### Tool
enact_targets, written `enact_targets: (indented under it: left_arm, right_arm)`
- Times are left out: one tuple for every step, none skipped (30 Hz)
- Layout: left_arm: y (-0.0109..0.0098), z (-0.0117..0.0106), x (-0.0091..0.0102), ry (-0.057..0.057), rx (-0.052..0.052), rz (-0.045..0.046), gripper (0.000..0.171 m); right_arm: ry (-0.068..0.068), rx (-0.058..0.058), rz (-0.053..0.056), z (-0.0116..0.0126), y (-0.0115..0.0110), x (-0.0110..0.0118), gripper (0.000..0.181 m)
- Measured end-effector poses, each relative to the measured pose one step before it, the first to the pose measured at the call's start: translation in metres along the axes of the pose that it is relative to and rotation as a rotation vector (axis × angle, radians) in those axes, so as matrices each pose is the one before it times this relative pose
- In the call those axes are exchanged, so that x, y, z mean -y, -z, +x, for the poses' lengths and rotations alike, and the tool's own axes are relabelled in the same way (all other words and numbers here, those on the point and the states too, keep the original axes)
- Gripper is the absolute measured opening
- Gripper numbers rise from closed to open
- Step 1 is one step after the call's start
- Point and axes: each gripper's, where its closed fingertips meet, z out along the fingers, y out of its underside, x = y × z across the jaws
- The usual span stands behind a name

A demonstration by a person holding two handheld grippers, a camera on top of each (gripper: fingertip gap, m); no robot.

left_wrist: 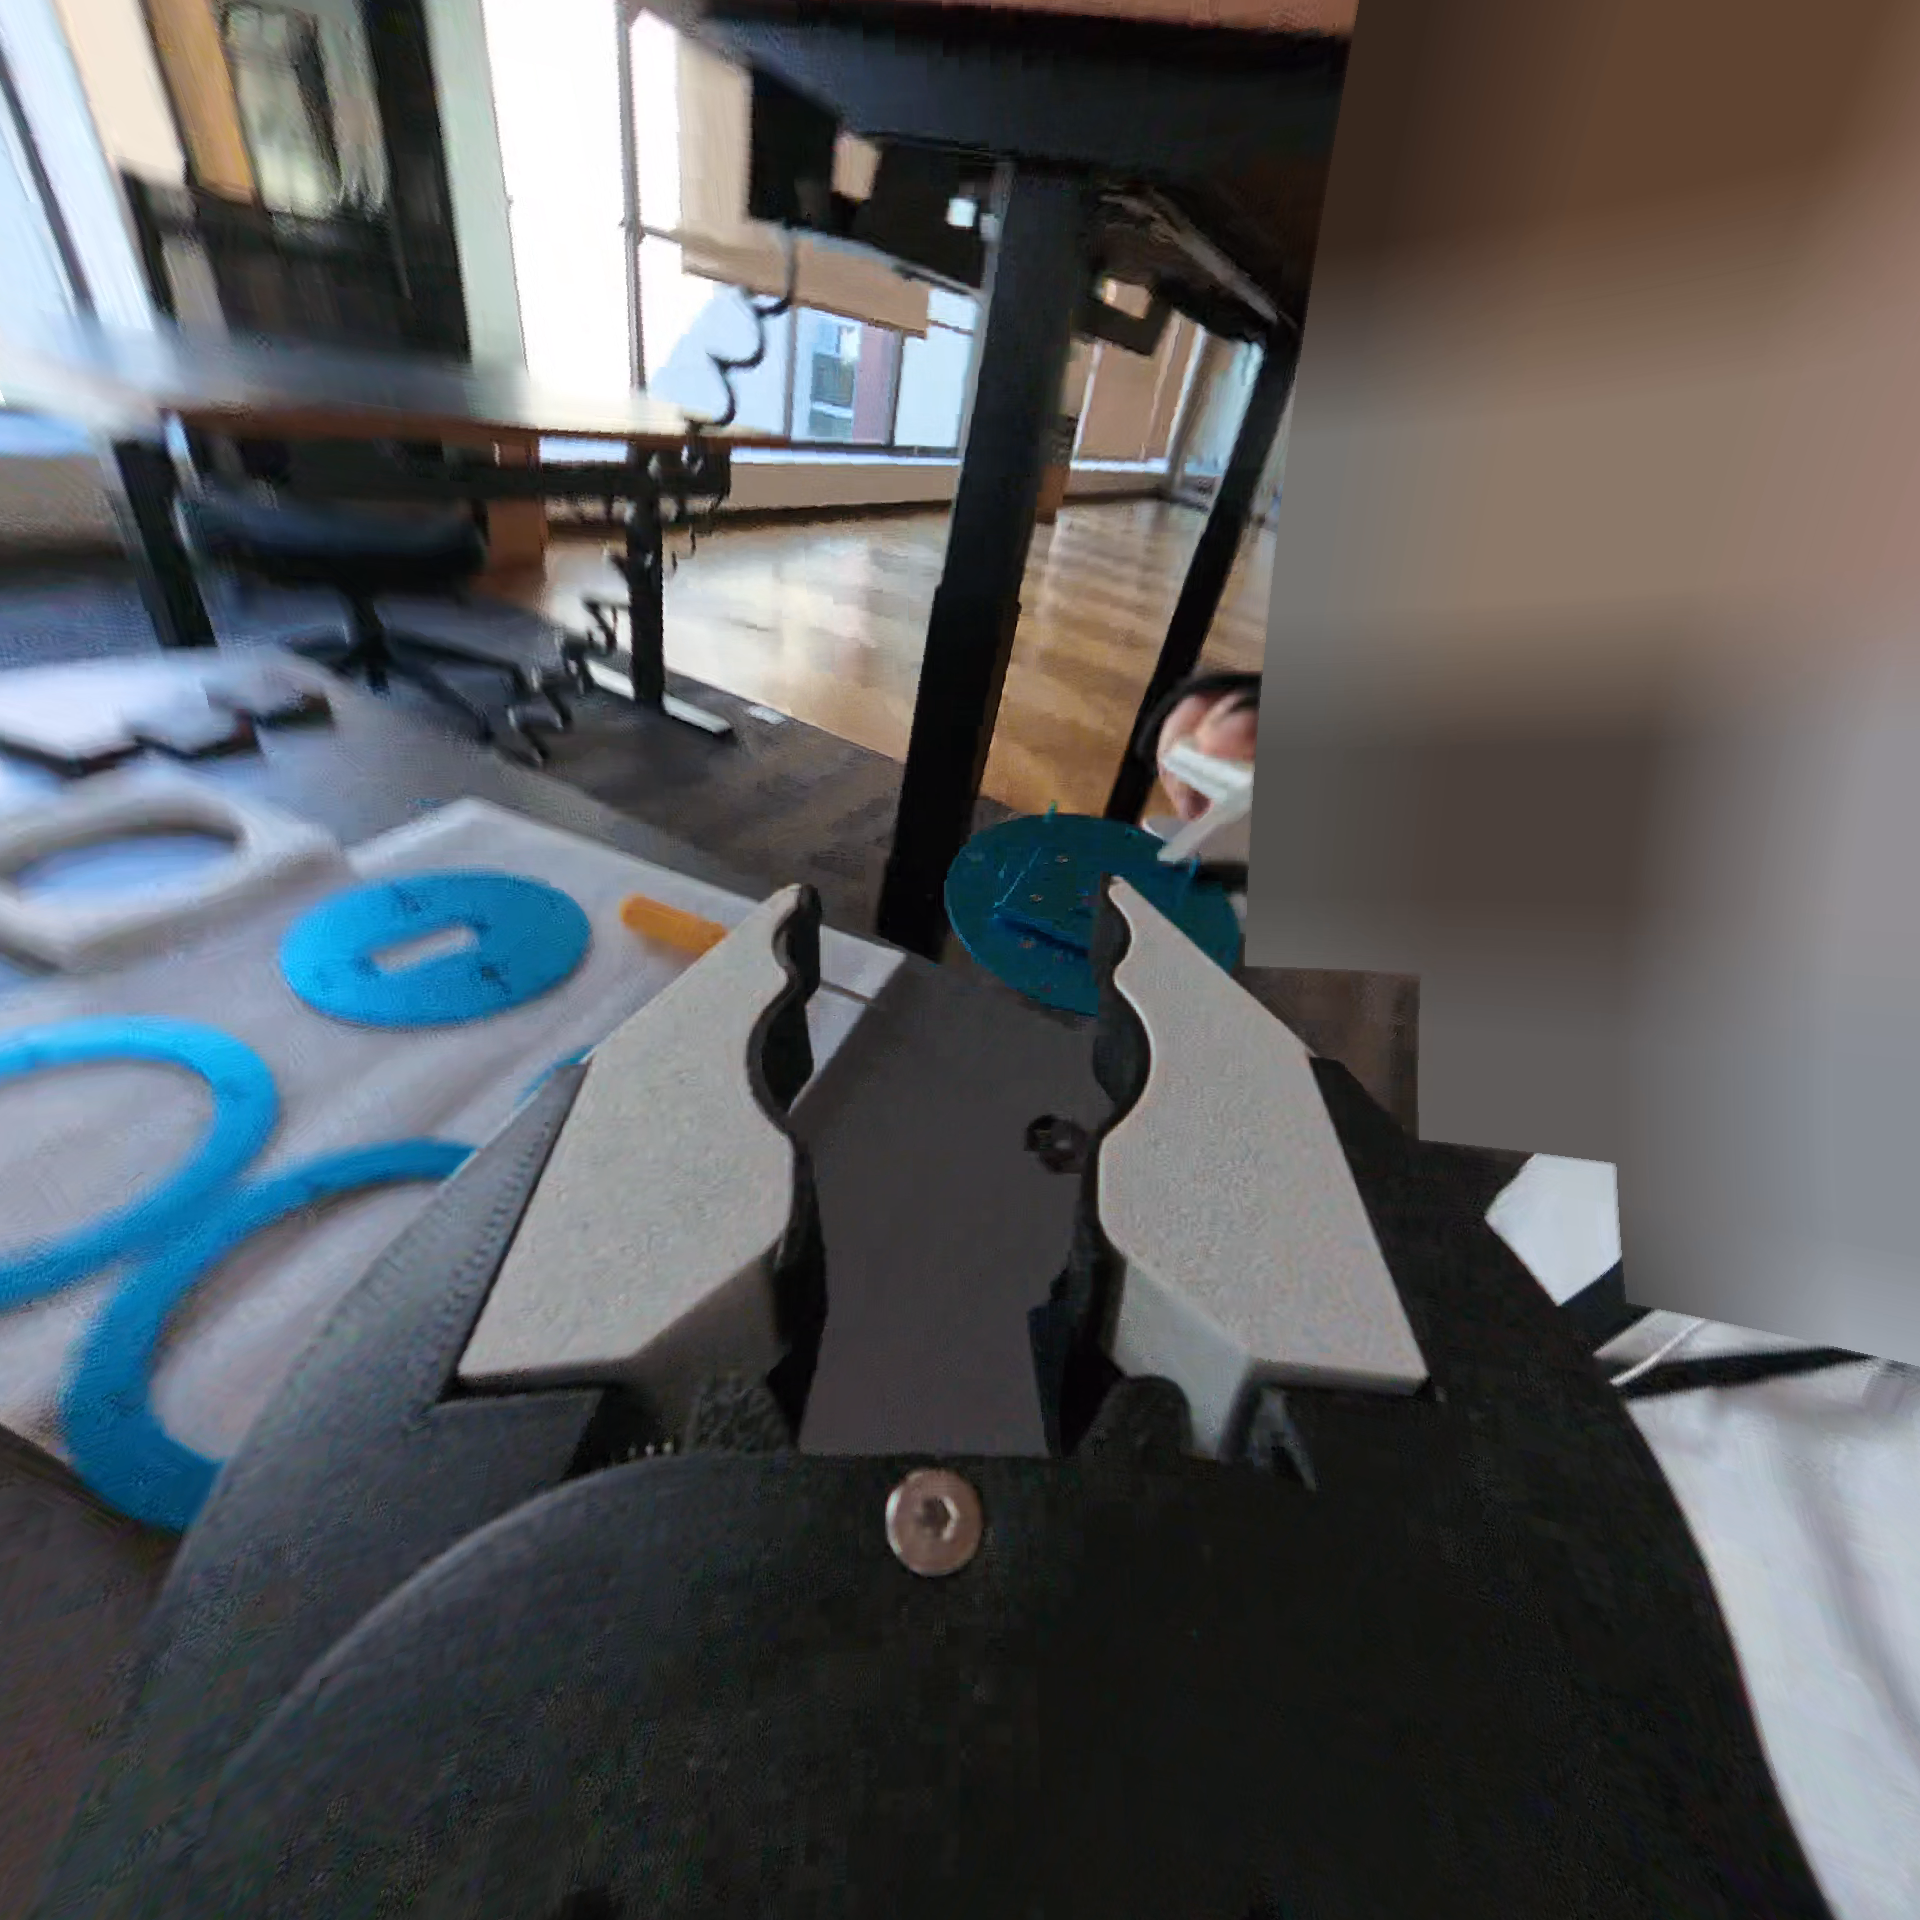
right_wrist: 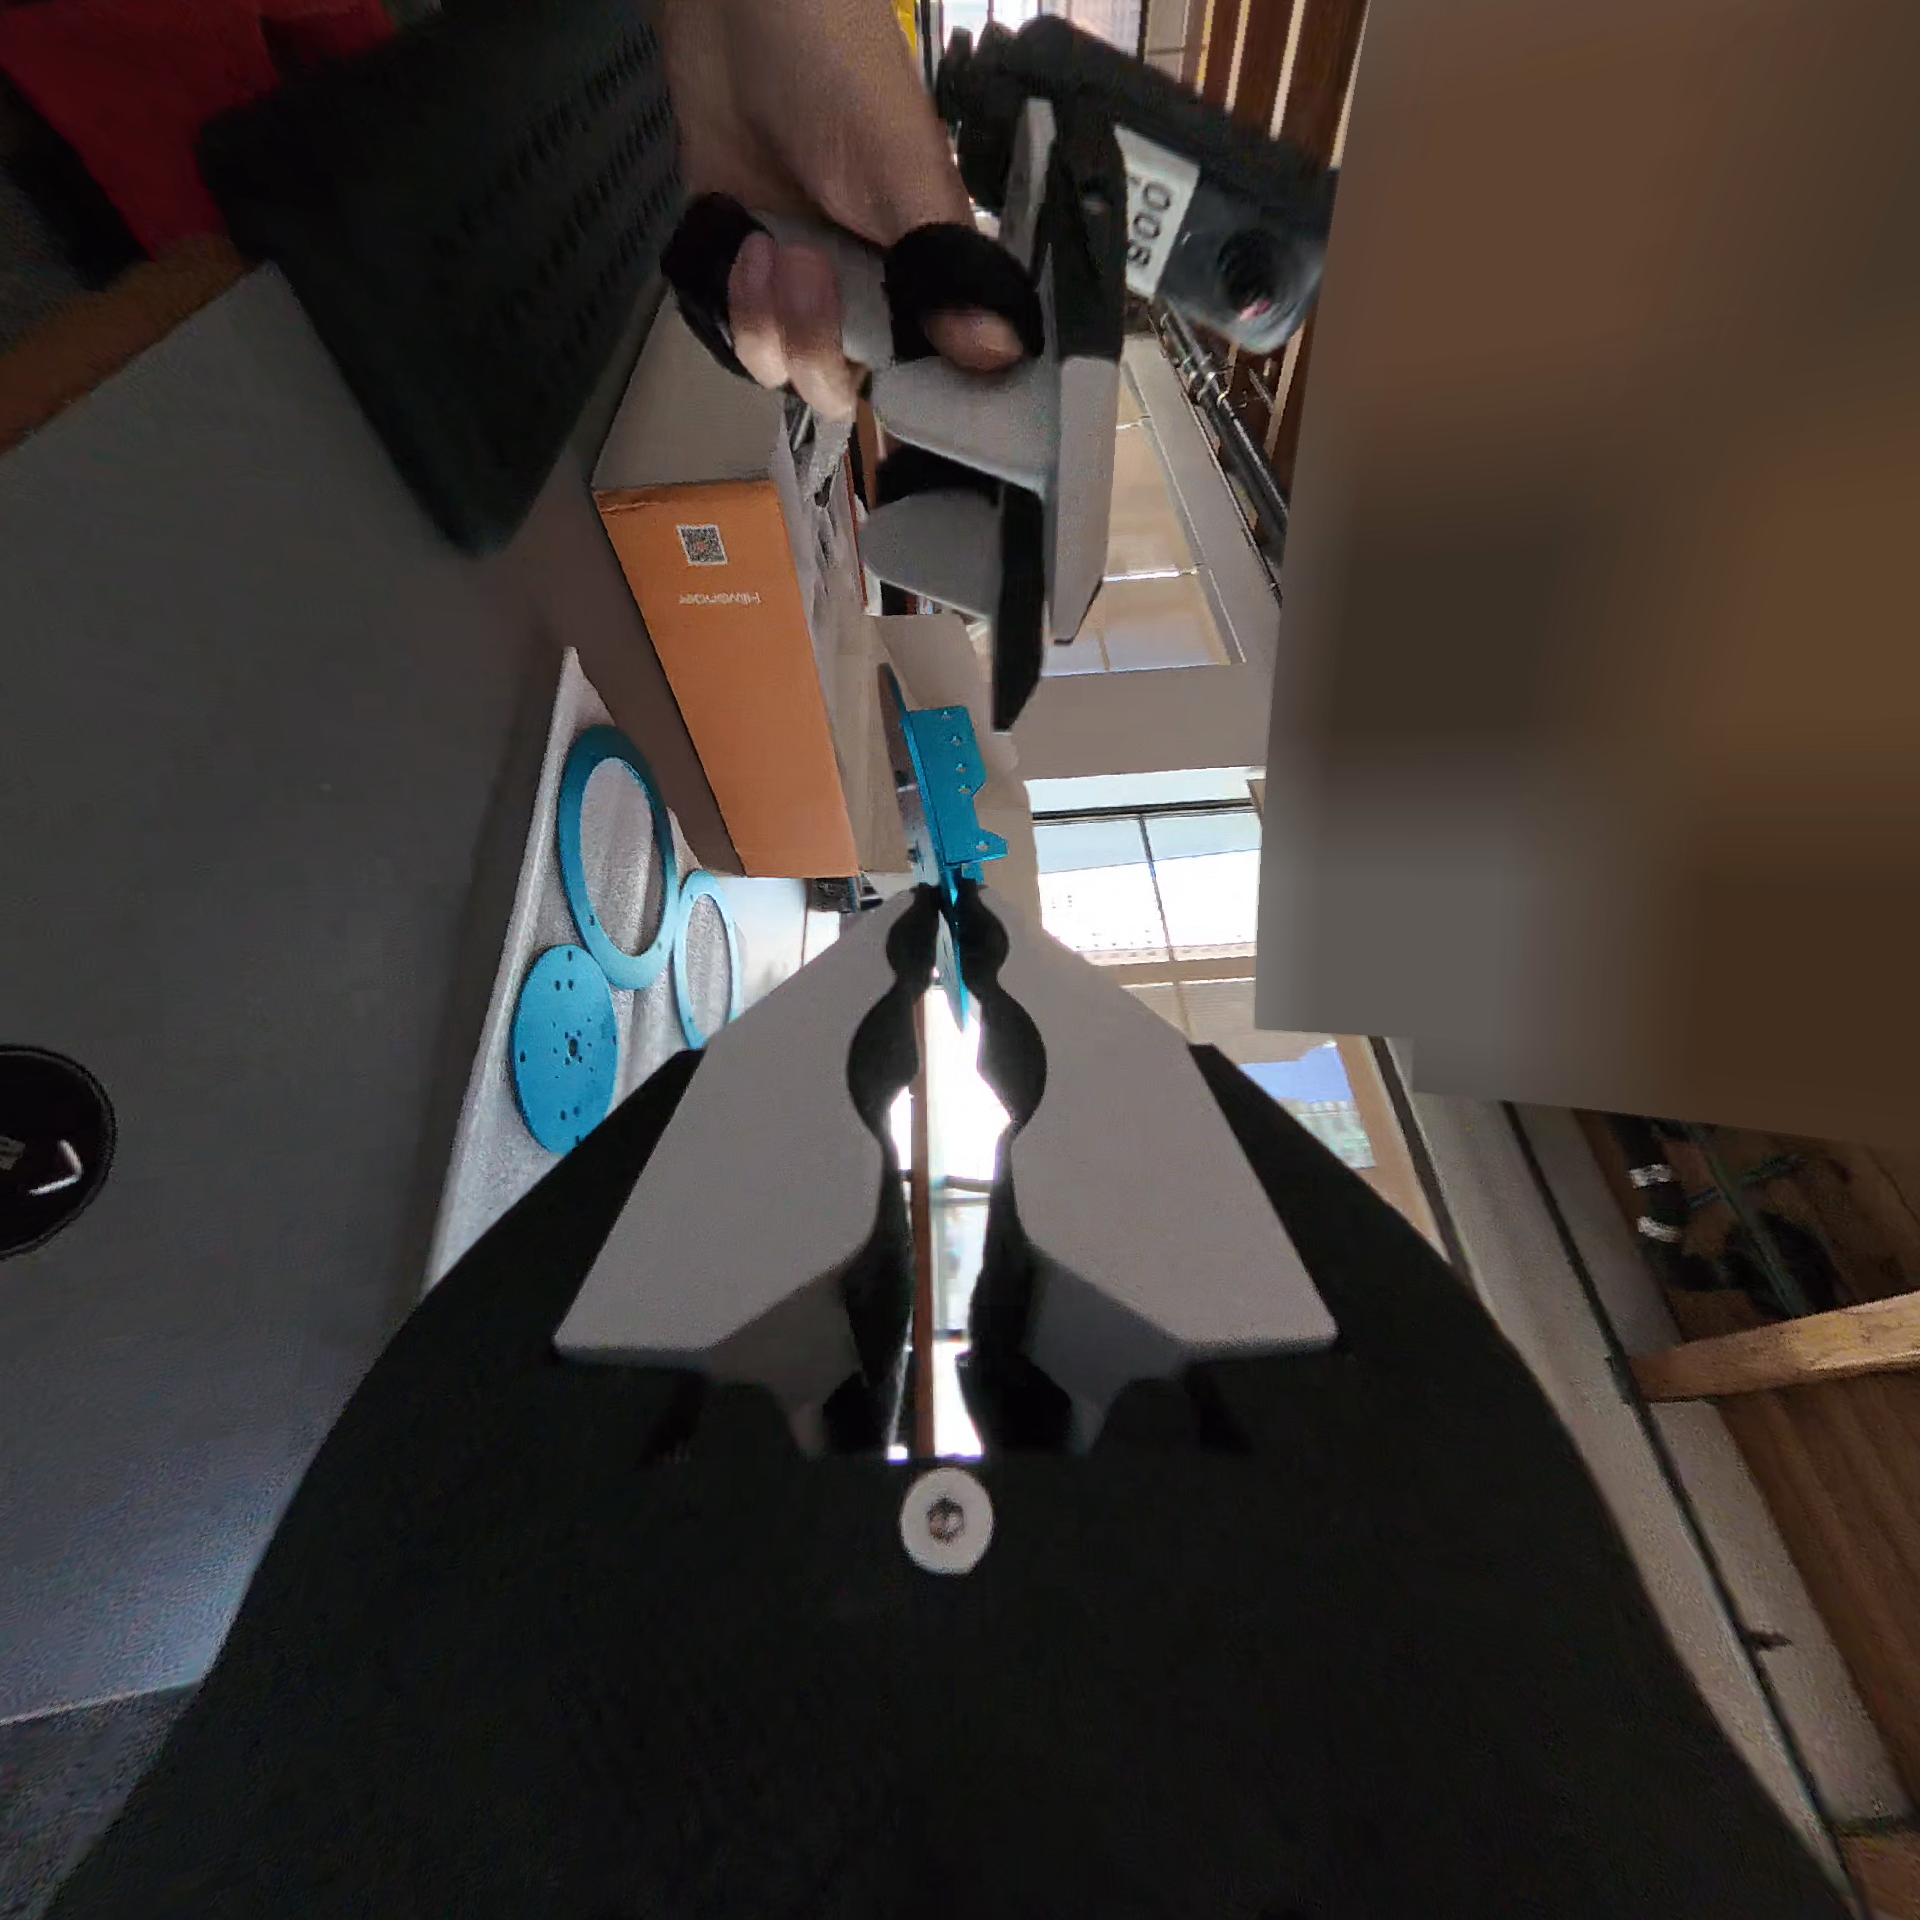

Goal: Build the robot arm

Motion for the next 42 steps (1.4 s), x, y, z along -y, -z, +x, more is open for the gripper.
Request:
enact_targets:
  left_arm:
    - [-0.00110, -0.00720, -0.00519, 0.1827, -0.0158, 0.00083, 0.056]
    - [-0.00152, 0.00044, -0.00369, 0.1598, -0.0637, 0.00324, 0.059]
    - [-0.00246, 0.00099, -0.00434, 0.1222, -0.0549, 0.00019, 0.050]
    - [-0.00418, -0.00205, -0.00662, 0.0821, -0.0200, -0.01671, 0.047]
    - [-0.00545, -0.00219, -0.00632, 0.0461, -0.0084, -0.01907, 0.047]
    - [-0.00655, -0.00259, -0.00690, 0.0376, -0.0001, -0.02626, 0.047]
    - [-0.00689, -0.00105, -0.00665, 0.0435, -0.0134, -0.03450, 0.048]
    - [-0.00615, 0.00260, -0.00354, 0.0431, -0.0390, -0.01926, 0.049]
    - [-0.00519, -0.00021, -0.00199, 0.0431, -0.0249, -0.01084, 0.047]
    - [-0.00424, -0.00179, -0.00117, 0.0305, -0.0163, -0.00762, 0.044]
    - [-0.00354, -0.00152, -0.00099, 0.0160, -0.0176, -0.00636, 0.038]
    - [-0.00291, -0.00308, -0.00155, 0.0140, -0.0065, -0.01165, 0.031]
    - [-0.00245, -0.00150, -0.00195, 0.0112, -0.0132, -0.01459, 0.018]
    - [-0.00168, 0.00029, -0.00085, 0.0110, -0.0221, -0.00926, 0.011]
    - [-0.00059, -0.00253, 0.00071, 0.0130, -0.0013, -0.00284, 0.010]
    - [0.00010, -0.00280, 0.00088, 0.0048, 0.0033, -0.00372, 0.008]
    - [0.00070, -0.00224, 0.00207, -0.0041, 0.0020, 0.00346, 0.006]
    - [0.00068, -0.00375, 0.00254, 0.0015, 0.0119, 0.00749, 0.003]
    - [0.00051, -0.00394, 0.00210, 0.0039, 0.0139, 0.00497, 0.003]
    - [0.00043, -0.00419, 0.00176, 0.0056, 0.0136, 0.00196, 0.003]
    - [0.00046, -0.00474, 0.00112, 0.0070, 0.0179, -0.00195, 0.003]
    - [0.00058, -0.00460, 0.00072, -0.0027, 0.0198, -0.00403, 0.003]
    - [0.00041, -0.00442, 0.00062, -0.0062, 0.0195, -0.00389, 0.003]
    - [0.00022, -0.00504, 0.00054, -0.0035, 0.0248, -0.00526, 0.003]
    - [-0.00021, -0.00546, 0.00049, -0.0088, 0.0280, -0.00867, 0.003]
    - [-0.00059, -0.00493, 0.00077, -0.0119, 0.0266, -0.00739, 0.003]
    - [-0.00081, -0.00411, 0.00131, -0.0087, 0.0227, -0.00093, 0.003]
    - [-0.00131, -0.00277, 0.00163, -0.0047, 0.0141, 0.00357, 0.003]
    - [-0.00181, -0.00140, 0.00124, -0.0008, 0.0041, 0.00001, 0.003]
    - [-0.00231, -0.00117, 0.00032, -0.0014, 0.0032, -0.00704, 0.003]
    - [-0.00243, -0.00196, 0.00038, -0.0008, 0.0086, -0.00996, 0.003]
    - [-0.00232, -0.00209, 0.00136, -0.0009, 0.0086, -0.00730, 0.003]
    - [-0.00224, -0.00168, 0.00248, 0.0034, 0.0053, -0.00871, 0.003]
    - [-0.00221, -0.00146, 0.00411, 0.0056, 0.0019, -0.01052, 0.003]
    - [-0.00223, -0.00329, 0.00537, 0.0027, 0.0116, -0.01599, 0.003]
    - [-0.00199, -0.00603, 0.00556, -0.0035, 0.0248, -0.03157, 0.003]
    - [-0.00074, -0.00843, 0.00639, -0.0095, 0.0368, -0.03530, 0.003]
    - [0.00050, -0.01134, 0.00667, -0.0146, 0.0577, -0.03103, 0.003]
    - [0.00073, -0.01085, 0.00647, -0.0216, 0.0586, -0.02480, 0.003]
    - [0.00043, -0.00653, 0.00789, -0.0173, 0.0350, -0.00689, 0.003]
    - [-0.00030, -0.00323, 0.00773, -0.0079, 0.0168, 0.00453, 0.003]
    - [-0.00143, -0.00080, 0.00611, 0.0026, 0.0009, -0.00132, 0.003]
  right_arm:
    - [0.0297, -0.0188, -0.0112, -0.00060, 0.00013, -0.00140, 0.002]
    - [0.0161, -0.0096, -0.0013, -0.00092, 0.00037, -0.00012, 0.002]
    - [0.0103, -0.0040, 0.0111, -0.00114, 0.00085, 0.00145, 0.003]
    - [0.0115, -0.0134, 0.0143, 0.00017, 0.00089, 0.00176, 0.003]
    - [0.0103, -0.0122, 0.0081, 0.00009, 0.00052, 0.00070, 0.003]
    - [0.0047, 0.0015, -0.0004, -0.00150, -0.00015, -0.00041, 0.003]
    - [0.0038, -0.0040, 0.0004, -0.00069, -0.00007, -0.00029, 0.003]
    - [0.0070, -0.0065, 0.0074, -0.00078, 0.00009, 0.00052, 0.003]
    - [0.0100, 0.0006, 0.0081, -0.00207, -0.00002, 0.00049, 0.003]
    - [0.0099, -0.0010, 0.0041, -0.00220, -0.00003, -0.00028, 0.003]
    - [0.0063, -0.0015, 0.0057, -0.00220, -0.00011, -0.00032, 0.003]
    - [0.0035, 0.0005, 0.0075, -0.00239, -0.00013, -0.00041, 0.003]
    - [0.0034, 0.0025, 0.0025, -0.00268, -0.00051, -0.00144, 0.003]
    - [-0.0001, 0.0031, -0.0040, -0.00278, -0.00060, -0.00271, 0.003]
    - [-0.0044, -0.0010, 0.0015, -0.00205, -0.00003, -0.00246, 0.003]
    - [-0.0111, 0.0112, 0.0047, -0.00406, -0.00042, -0.00227, 0.003]
    - [-0.0116, 0.0267, 0.0020, -0.00672, -0.00123, -0.00309, 0.005]
    - [-0.0145, 0.0294, -0.0140, -0.00761, -0.00190, -0.00538, 0.007]
    - [-0.0277, 0.0100, -0.0168, -0.00449, -0.00115, -0.00547, 0.006]
    - [-0.0485, 0.0059, 0.0015, -0.00272, -0.00029, -0.00321, 0.007]
    - [-0.0630, 0.0171, -0.0039, -0.00332, 0.00054, -0.00448, 0.007]
    - [-0.0773, 0.0201, -0.0134, -0.00264, 0.00093, -0.00611, 0.008]
    - [-0.0943, 0.0149, -0.0102, -0.00114, 0.00134, -0.00577, 0.011]
    - [-0.1116, 0.0255, -0.0023, -0.00126, 0.00170, -0.00471, 0.012]
    - [-0.1325, 0.0279, -0.0105, -0.00001, 0.00139, -0.00637, 0.013]
    - [-0.1612, 0.0201, -0.0147, 0.00285, 0.00101, -0.00717, 0.020]
    - [-0.1892, 0.0340, -0.0039, 0.00253, 0.00069, -0.00536, 0.021]
    - [-0.2100, 0.0118, -0.0032, 0.00742, -0.00024, -0.00558, 0.023]
    - [-0.2161, -0.0040, -0.0177, 0.01119, -0.00086, -0.00674, 0.027]
    - [-0.2046, 0.0132, -0.0182, 0.00898, -0.00144, -0.00548, 0.030]
    - [-0.1704, 0.0565, -0.0092, 0.00192, -0.00146, -0.00214, 0.039]
    - [-0.1305, 0.0664, -0.0042, -0.00115, -0.00032, -0.00004, 0.044]
    - [-0.0651, 0.0611, 0.0003, -0.00253, 0.00119, 0.00193, 0.049]
    - [0.0081, 0.0331, -0.0014, -0.00211, 0.00175, 0.00158, 0.052]
    - [0.0630, 0.0011, -0.0169, 0.00019, 0.00158, -0.00054, 0.055]
    - [0.0850, -0.0330, -0.0435, 0.00514, 0.00125, -0.00432, 0.054]
    - [0.0898, -0.0603, -0.0767, 0.01179, 0.00070, -0.00928, 0.053]
    - [0.0553, -0.0916, -0.0880, 0.01969, -0.00056, -0.01173, 0.048]
    - [-0.0145, -0.0821, -0.0862, 0.02085, -0.00321, -0.01095, 0.039]
    - [-0.0818, -0.0363, -0.0654, 0.01461, -0.00632, -0.00623, 0.035]
    - [-0.1014, 0.0339, -0.0448, 0.00343, -0.00828, -0.00091, 0.035]
    - [-0.0881, 0.0332, -0.0452, 0.00226, -0.00780, 0.00100, 0.034]
